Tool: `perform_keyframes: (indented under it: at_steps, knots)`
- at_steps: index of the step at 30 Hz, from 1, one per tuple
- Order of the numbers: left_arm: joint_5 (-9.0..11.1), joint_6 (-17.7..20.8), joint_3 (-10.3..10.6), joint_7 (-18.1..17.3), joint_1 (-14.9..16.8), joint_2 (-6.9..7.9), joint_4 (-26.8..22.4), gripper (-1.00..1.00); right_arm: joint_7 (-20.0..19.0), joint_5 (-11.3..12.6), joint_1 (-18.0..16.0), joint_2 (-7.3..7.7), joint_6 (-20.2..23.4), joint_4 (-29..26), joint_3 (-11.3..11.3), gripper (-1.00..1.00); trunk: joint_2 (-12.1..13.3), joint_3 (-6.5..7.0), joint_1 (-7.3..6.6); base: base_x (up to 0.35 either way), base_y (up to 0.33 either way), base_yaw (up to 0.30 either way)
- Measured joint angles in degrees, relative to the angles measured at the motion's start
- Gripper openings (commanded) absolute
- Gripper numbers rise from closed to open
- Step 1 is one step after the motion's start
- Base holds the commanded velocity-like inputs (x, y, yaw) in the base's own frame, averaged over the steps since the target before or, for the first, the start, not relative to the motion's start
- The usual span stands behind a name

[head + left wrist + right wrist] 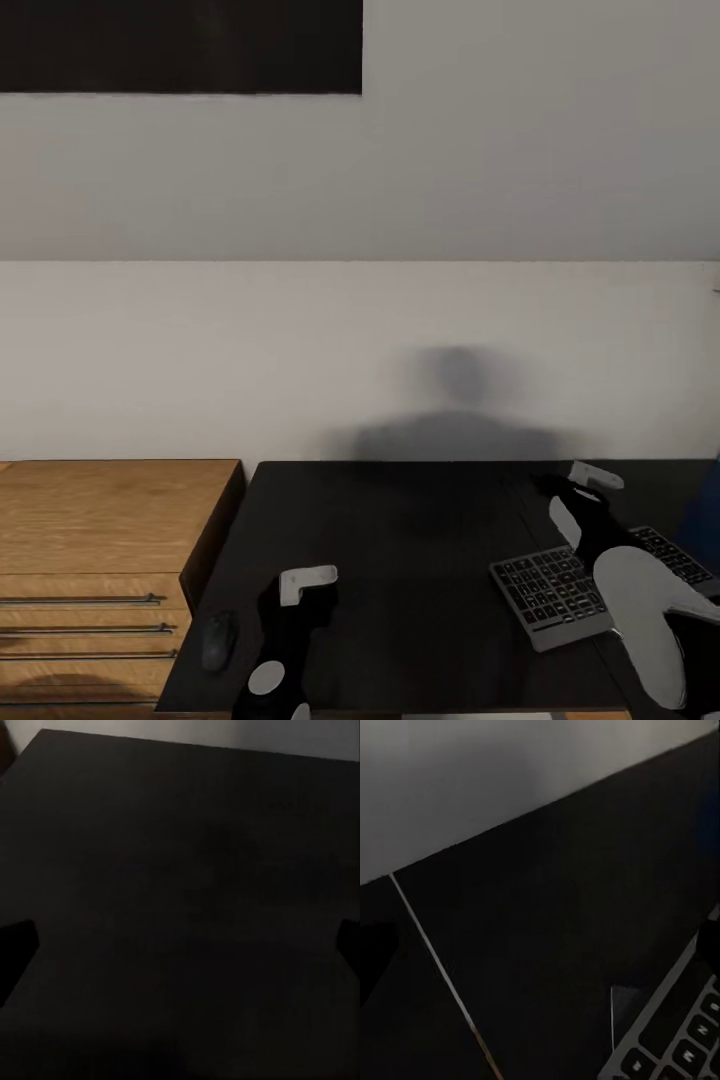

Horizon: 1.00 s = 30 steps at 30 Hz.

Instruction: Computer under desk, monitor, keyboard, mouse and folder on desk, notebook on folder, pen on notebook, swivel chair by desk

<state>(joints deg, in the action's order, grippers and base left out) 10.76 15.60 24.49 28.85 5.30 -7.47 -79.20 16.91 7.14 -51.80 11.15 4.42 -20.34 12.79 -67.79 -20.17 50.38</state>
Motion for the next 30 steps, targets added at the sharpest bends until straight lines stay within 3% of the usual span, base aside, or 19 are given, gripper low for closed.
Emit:
perform_keyframes:
  at_steps: [5, 8, 10, 13, 20, 23, 30]
  knots:
    - [0.1, 0.0, 1.7, 2.9, 0.0, 0.00, 0.0, 1.00, 0.3, 1.1, -5.1, 1.81, -5.7, 10.0, 1.8, 1.00, 0.0, -0.01, 0.00, 0.000, 0.000, 0.000]
    - [0.1, 0.0, 1.8, 3.1, 0.0, 0.03, 0.0, 1.00, 0.3, 2.6, -5.4, 1.79, -6.1, 10.9, 1.9, 1.00, 0.0, -0.01, 0.00, 0.000, 0.000, 0.000]
    - [0.2, 0.1, 1.9, 3.3, 0.0, 0.01, 0.0, 1.00, 0.4, 6.4, -5.6, 1.58, -6.4, 11.5, 1.9, 1.00, 0.0, -0.01, 0.00, 0.000, -0.048, 0.000]
    - [0.2, 1.7, 1.9, 3.3, 0.0, -0.02, 0.0, 1.00, 0.6, 8.8, -5.4, 1.42, -6.4, 11.8, 1.9, 1.00, 0.0, -0.01, 0.00, 0.000, -0.191, 0.000]
    - [2.1, 3.3, 2.6, 3.7, 1.9, -1.66, -1.1, 1.00, 2.5, 8.4, -4.6, -0.53, -5.8, 13.2, 0.3, 1.00, 0.0, -0.01, 0.00, 0.000, 0.000, 0.000]
    - [1.2, 2.3, 3.4, 3.7, 1.2, -2.53, -1.4, 1.00, 1.6, 8.5, -4.5, -1.28, -6.6, 13.1, 0.4, 1.00, 0.0, -0.01, 0.00, 0.000, 0.000, 0.000]
    - [-1.0, 0.1, 3.7, 3.7, -0.3, -2.53, -3.6, 1.00, 0.0, 8.5, -3.5, -1.55, -6.9, 12.6, 0.4, 1.00, 0.0, -0.01, 0.00, 0.000, 0.000, 0.000]
